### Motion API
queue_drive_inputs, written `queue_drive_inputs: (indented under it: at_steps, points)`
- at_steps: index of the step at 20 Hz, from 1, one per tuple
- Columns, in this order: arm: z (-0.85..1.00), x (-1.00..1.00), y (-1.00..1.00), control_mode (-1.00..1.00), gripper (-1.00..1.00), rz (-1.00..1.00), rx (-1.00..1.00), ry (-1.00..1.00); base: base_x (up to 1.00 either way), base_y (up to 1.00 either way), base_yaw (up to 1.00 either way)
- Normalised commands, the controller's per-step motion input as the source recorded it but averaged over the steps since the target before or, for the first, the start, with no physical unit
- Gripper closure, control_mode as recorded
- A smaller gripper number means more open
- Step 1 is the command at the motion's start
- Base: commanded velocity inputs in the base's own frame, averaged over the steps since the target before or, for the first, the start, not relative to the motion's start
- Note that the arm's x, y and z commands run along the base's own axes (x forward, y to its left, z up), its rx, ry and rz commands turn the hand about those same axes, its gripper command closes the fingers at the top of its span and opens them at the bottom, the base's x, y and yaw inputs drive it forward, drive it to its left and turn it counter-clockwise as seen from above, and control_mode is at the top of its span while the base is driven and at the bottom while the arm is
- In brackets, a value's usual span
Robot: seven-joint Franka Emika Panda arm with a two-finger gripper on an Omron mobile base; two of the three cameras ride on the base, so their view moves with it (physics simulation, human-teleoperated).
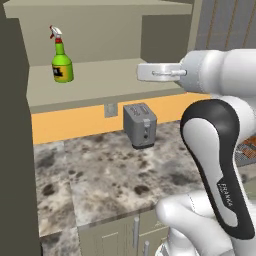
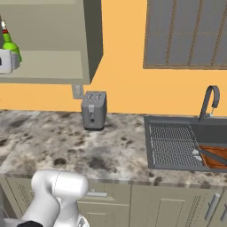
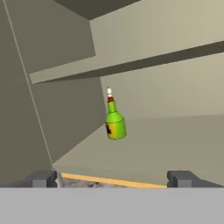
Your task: Move the cutting board and knife to the sink. Then move spray from the cabinet to the counter.
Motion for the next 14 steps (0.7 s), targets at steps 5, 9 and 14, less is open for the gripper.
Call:
queue_drive_inputs:
  at_steps: [5, 9, 14]
  points:
    - [0.0, 0.55, 0.18, -1.0, -1.0, 0.05, 0.04, 0.05, 0.0, 0.0, 0.0]
    - [0.0, 0.44, 0.2, -1.0, -1.0, 0.07, 0.04, 0.08, 0.0, 0.0, 0.0]
    - [0.0, 0.28, 0.25, -1.0, -1.0, 0.1, 0.02, 0.09, 0.0, 0.0, 0.0]
